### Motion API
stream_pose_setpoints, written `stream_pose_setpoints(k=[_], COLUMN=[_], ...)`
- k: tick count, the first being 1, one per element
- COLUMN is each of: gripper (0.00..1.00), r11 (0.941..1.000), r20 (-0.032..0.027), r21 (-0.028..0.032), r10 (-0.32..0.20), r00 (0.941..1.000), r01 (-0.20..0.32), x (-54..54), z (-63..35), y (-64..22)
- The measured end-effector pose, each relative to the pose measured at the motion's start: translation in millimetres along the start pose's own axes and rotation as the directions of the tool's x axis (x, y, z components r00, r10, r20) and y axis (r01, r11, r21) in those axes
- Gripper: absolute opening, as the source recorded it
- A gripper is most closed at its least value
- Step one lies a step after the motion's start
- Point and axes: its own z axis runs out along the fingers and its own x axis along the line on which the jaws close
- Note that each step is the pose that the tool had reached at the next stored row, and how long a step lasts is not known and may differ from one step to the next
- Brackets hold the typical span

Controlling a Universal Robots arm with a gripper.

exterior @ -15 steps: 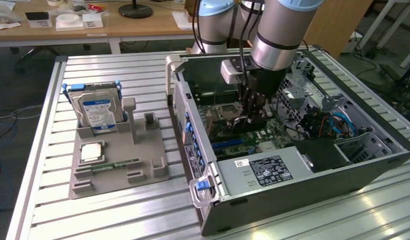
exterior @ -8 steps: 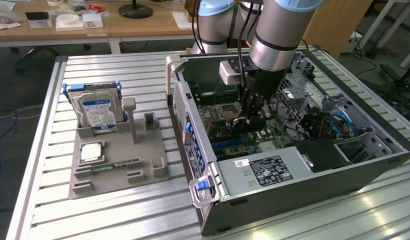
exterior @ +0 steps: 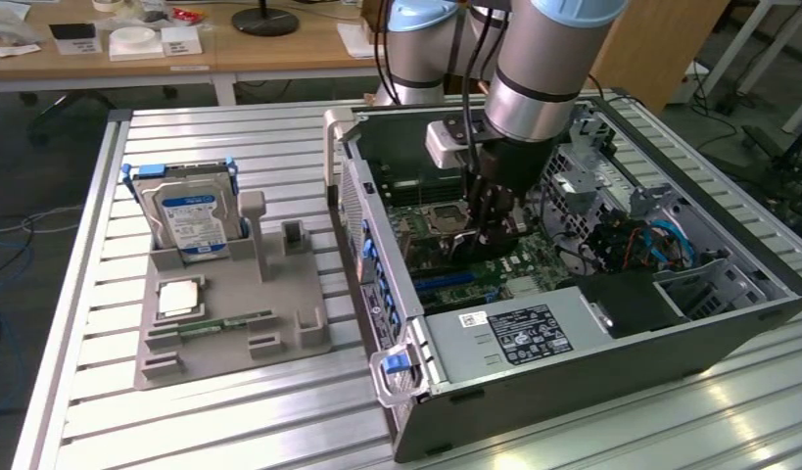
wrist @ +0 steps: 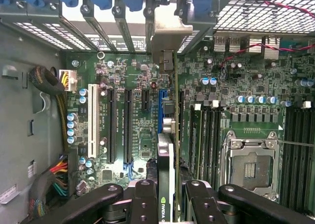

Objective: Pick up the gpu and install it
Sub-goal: 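Insert the gpu into the slot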

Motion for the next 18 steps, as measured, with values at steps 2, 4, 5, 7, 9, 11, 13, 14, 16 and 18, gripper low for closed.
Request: stream_pose_setpoints(k=[2,4,5,7,9,11,13,14,16,18], gripper=[0.27,0.27,0.27,0.27,0.27,0.27,0.27,0.27,0.27,0.27], r11=[1.0000,1.0000,1.0000,1.0000,1.0000,1.0000,1.0000,1.0000,1.0000,1.0000], r20=[0.0003,0.0004,0.0005,0.0004,0.0005,0.0004,0.0004,0.0004,0.0003,0.0004], r21=[0.0001,0.0002,0.0002,0.0002,0.0002,0.0002,0.0002,0.0002,0.0002,0.0001], r10=[0.000,0.000,0.000,0.000,0.000,0.000,0.000,0.000,0.000,0.000], r00=[1.0000,1.0000,1.0000,1.0000,1.0000,1.0000,1.0000,1.0000,1.0000,1.0000], r01=[0.000,0.000,0.000,0.000,0.000,0.000,0.000,0.000,0.000,0.000], x=[0.0,0.0,0.0,0.1,0.8,1.2,1.3,1.3,1.3,1.4], z=[0.2,0.3,0.4,0.4,0.4,0.4,0.5,0.5,0.6,1.3], y=[0.4,0.4,0.5,0.5,0.7,0.6,1.3,1.9,2.9,3.3])
